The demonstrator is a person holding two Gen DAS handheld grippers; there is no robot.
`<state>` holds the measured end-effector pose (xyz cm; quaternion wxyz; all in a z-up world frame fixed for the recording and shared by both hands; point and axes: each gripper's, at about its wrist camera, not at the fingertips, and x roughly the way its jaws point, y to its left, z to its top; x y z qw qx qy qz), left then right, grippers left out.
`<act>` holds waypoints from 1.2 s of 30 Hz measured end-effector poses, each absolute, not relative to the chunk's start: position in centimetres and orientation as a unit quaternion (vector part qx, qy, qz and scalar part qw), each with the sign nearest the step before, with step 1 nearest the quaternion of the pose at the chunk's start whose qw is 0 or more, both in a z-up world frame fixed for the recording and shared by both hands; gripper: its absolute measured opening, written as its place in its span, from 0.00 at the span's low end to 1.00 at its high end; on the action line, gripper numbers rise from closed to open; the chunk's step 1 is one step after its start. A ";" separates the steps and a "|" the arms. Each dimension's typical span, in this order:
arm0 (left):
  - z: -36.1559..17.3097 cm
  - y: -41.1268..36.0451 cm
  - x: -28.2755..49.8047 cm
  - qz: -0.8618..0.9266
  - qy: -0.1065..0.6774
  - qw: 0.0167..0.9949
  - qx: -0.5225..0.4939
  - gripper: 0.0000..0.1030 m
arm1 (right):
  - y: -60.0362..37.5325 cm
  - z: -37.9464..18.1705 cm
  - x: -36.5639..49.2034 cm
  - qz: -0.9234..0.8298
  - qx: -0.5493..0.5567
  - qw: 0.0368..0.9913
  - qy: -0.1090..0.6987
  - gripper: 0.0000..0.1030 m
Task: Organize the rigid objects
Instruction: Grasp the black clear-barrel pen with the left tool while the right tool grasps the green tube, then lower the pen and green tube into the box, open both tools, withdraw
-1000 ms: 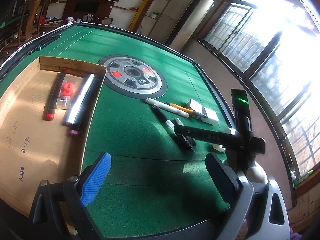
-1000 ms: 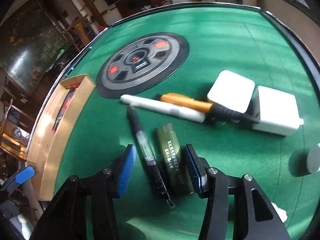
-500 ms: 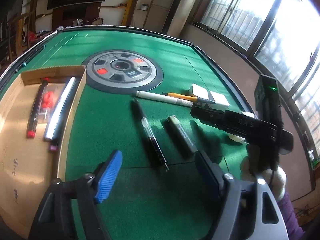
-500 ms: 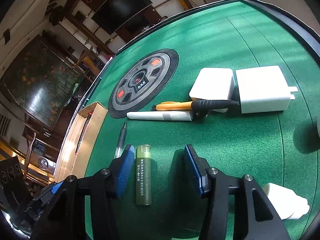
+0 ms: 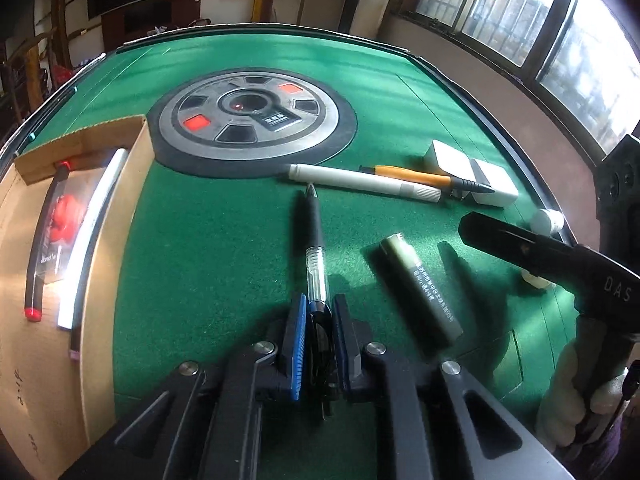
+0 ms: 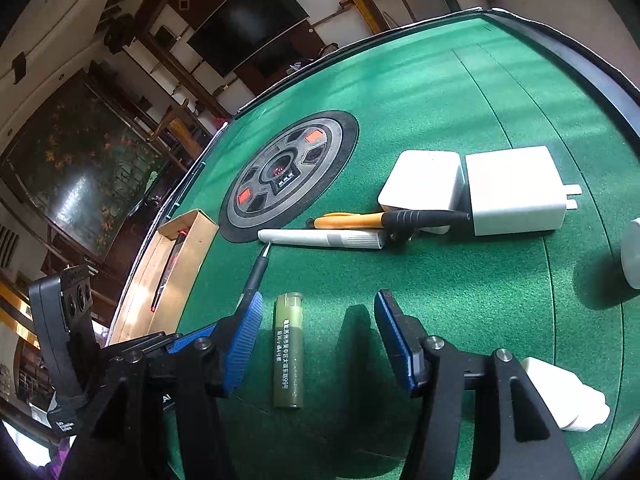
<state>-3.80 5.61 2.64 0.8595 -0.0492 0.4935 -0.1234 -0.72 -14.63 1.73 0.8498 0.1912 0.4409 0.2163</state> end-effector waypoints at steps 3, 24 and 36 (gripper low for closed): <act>2.6 5.6 -3.7 -0.122 0.493 0.860 -0.041 0.13 | -14.9 1.7 -0.9 0.217 0.188 0.849 0.442 0.56; 8.6 13.1 -10.2 -0.186 0.391 0.890 -0.143 0.10 | -7.5 1.5 -3.2 0.173 0.015 0.872 0.458 0.56; 9.8 24.8 -9.6 -0.078 0.372 0.911 -0.161 0.10 | -6.2 3.4 -3.2 0.170 0.041 0.863 0.473 0.19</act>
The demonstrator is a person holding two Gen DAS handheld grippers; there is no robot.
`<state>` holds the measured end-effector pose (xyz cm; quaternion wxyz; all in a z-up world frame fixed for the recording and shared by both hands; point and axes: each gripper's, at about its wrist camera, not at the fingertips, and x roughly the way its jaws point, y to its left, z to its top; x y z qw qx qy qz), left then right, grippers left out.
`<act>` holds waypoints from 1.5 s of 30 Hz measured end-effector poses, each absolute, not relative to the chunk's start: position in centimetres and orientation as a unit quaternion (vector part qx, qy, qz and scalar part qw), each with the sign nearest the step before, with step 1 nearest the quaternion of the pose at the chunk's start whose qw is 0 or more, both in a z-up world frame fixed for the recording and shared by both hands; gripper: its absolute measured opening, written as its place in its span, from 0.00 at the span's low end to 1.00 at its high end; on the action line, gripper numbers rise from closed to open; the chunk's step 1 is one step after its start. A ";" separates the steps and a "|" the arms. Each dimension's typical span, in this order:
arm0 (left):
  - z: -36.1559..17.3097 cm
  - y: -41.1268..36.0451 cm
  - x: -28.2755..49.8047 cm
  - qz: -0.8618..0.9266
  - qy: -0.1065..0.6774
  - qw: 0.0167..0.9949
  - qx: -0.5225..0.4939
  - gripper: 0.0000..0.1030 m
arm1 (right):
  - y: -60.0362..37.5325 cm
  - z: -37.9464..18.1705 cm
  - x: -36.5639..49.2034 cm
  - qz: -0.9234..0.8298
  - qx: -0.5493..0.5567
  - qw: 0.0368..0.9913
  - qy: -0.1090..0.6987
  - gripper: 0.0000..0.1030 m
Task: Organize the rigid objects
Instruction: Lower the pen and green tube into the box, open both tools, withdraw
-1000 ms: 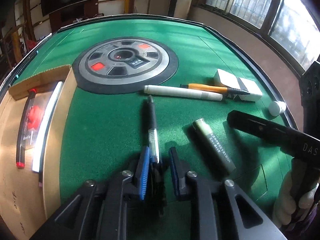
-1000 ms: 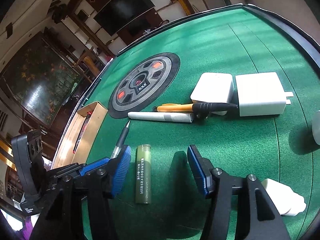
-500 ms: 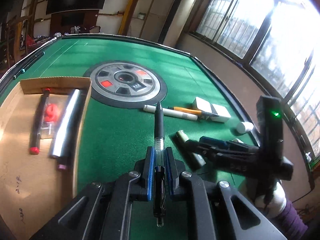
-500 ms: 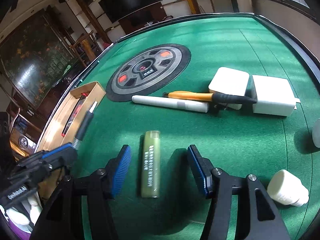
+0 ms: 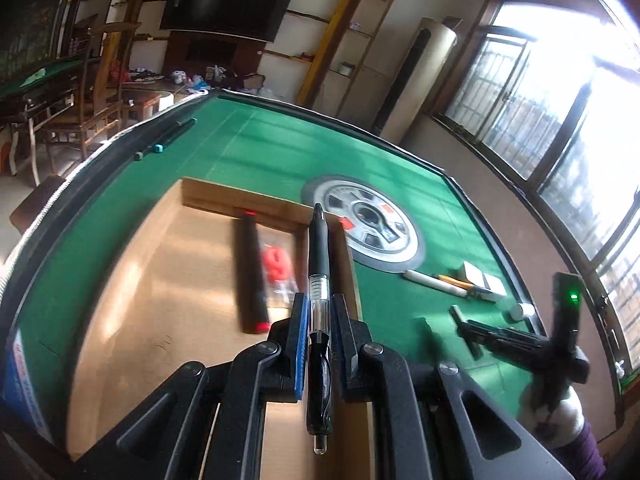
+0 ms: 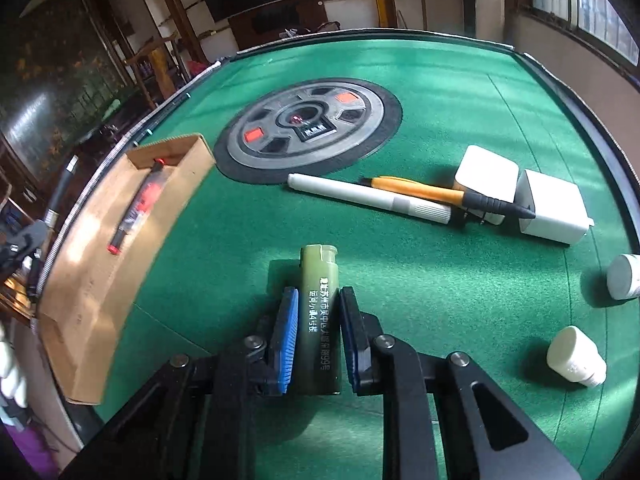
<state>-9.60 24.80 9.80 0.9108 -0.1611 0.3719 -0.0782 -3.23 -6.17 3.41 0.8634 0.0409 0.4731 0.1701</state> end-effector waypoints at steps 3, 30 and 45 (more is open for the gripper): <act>8.9 27.3 -7.3 -0.060 0.388 0.905 -0.163 0.10 | -4.8 5.7 -3.2 0.213 0.081 0.854 0.467 0.19; 4.2 35.3 -2.2 -0.021 0.423 0.864 -0.270 0.45 | 20.1 2.8 7.7 0.281 0.109 0.768 0.566 0.21; 9.2 29.0 -10.8 -0.090 0.355 0.890 -0.272 0.72 | 9.0 6.6 1.4 0.274 0.122 0.836 0.459 0.40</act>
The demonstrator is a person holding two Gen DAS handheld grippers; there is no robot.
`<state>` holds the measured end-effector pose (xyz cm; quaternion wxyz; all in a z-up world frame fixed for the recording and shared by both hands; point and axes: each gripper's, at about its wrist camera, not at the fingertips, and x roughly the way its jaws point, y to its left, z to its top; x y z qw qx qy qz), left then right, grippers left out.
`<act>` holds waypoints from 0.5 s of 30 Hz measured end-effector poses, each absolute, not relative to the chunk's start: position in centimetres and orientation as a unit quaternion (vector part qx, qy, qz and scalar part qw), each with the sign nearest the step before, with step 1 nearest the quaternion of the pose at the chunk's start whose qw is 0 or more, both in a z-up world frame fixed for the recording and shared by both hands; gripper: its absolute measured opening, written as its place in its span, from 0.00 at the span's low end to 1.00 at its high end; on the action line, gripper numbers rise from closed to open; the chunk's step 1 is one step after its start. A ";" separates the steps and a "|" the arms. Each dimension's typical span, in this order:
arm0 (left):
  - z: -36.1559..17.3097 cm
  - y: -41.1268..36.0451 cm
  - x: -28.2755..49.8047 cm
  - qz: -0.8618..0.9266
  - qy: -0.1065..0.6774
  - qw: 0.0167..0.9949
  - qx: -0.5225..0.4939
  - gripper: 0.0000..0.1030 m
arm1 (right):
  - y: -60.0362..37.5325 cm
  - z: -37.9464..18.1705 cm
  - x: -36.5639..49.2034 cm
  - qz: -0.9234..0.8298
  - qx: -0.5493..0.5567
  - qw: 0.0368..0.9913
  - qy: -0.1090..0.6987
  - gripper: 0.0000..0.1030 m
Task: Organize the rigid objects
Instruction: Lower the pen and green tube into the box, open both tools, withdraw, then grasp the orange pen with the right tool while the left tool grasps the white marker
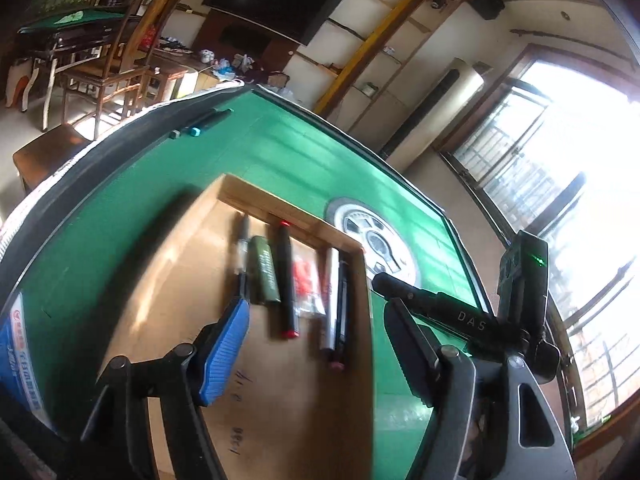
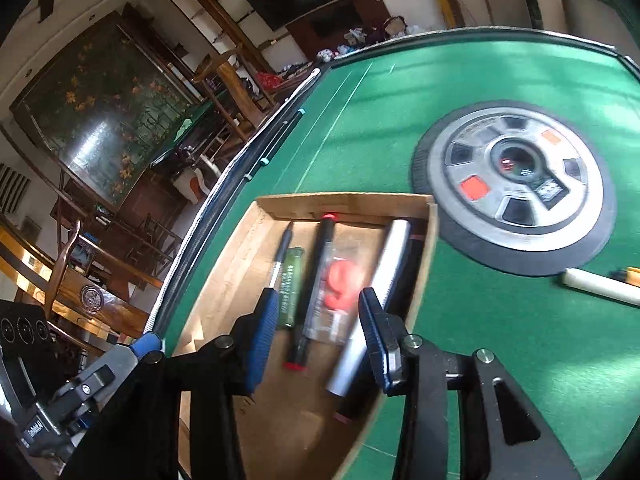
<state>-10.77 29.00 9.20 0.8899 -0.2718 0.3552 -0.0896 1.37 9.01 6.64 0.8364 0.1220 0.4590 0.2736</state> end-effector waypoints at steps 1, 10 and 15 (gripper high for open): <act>9.3 27.9 -11.1 -0.103 0.356 0.889 -0.269 0.72 | 7.0 6.8 0.8 0.263 0.122 0.844 0.451 0.41; 8.1 18.7 -11.5 -0.168 0.393 0.873 -0.235 0.73 | -7.8 6.1 2.2 0.113 0.100 0.885 0.441 0.44; 8.1 15.8 -12.7 -0.167 0.408 0.873 -0.207 0.73 | -6.8 5.1 5.4 0.136 0.035 0.878 0.457 0.44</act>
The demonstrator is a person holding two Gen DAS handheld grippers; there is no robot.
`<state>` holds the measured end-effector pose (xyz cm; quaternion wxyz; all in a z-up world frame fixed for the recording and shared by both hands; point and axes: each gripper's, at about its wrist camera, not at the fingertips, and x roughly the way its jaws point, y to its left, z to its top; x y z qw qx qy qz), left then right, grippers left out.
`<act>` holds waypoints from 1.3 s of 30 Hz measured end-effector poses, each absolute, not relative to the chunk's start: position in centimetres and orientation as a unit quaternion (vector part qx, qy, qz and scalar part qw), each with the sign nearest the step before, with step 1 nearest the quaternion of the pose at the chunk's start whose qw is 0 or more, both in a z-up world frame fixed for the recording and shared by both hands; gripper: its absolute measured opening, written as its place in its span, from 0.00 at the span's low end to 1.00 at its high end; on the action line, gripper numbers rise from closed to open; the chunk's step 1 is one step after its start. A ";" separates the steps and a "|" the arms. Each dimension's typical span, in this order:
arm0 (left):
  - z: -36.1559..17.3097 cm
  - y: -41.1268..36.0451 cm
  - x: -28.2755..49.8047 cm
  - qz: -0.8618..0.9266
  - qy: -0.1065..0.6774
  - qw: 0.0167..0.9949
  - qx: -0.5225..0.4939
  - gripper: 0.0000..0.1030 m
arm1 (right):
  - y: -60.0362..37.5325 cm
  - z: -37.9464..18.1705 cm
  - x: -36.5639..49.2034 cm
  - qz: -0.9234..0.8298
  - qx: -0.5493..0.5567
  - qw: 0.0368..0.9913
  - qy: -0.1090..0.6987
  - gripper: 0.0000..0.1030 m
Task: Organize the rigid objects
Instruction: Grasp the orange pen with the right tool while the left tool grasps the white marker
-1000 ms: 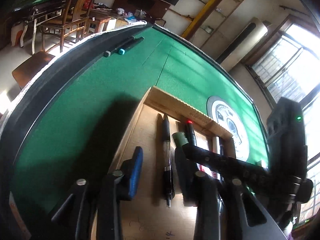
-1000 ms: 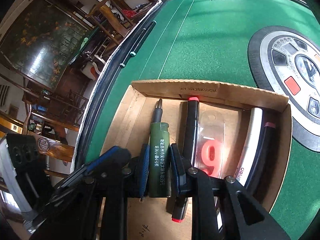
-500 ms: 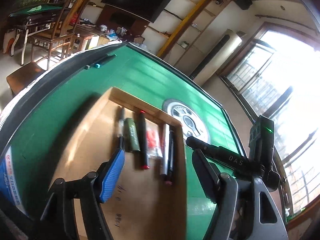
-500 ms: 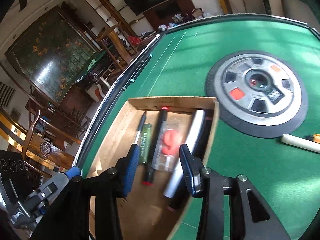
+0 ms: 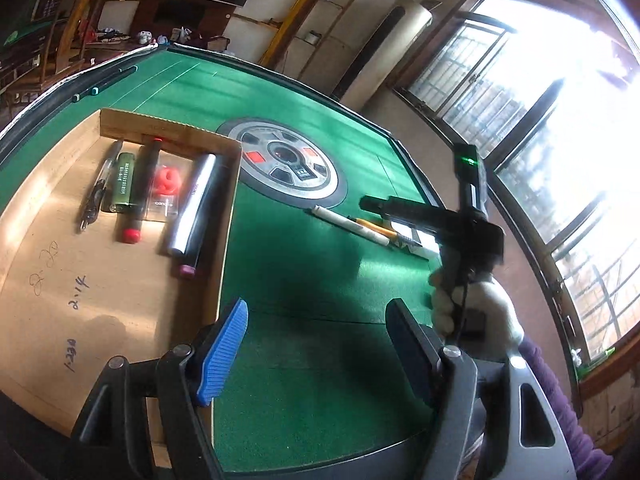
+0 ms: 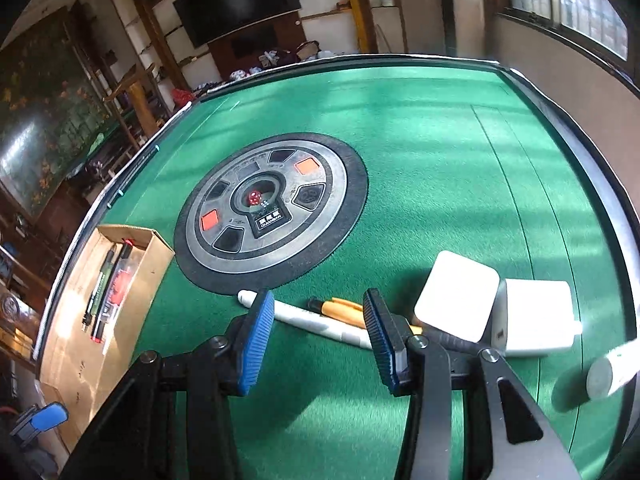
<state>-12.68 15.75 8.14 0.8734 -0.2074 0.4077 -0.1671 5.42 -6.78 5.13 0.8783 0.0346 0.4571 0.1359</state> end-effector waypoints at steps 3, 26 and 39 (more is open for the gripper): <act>8.7 14.9 -13.9 -0.161 0.404 0.880 -0.190 0.73 | -5.3 3.6 7.4 0.138 0.003 0.866 0.481 0.44; 7.5 11.3 -13.6 -0.168 0.438 0.868 -0.166 0.73 | -8.2 2.6 -2.1 0.198 0.072 0.830 0.517 0.43; 8.3 9.6 -10.3 -0.140 0.451 0.870 -0.146 0.73 | -7.5 1.6 -3.5 0.124 -0.076 0.868 0.475 0.29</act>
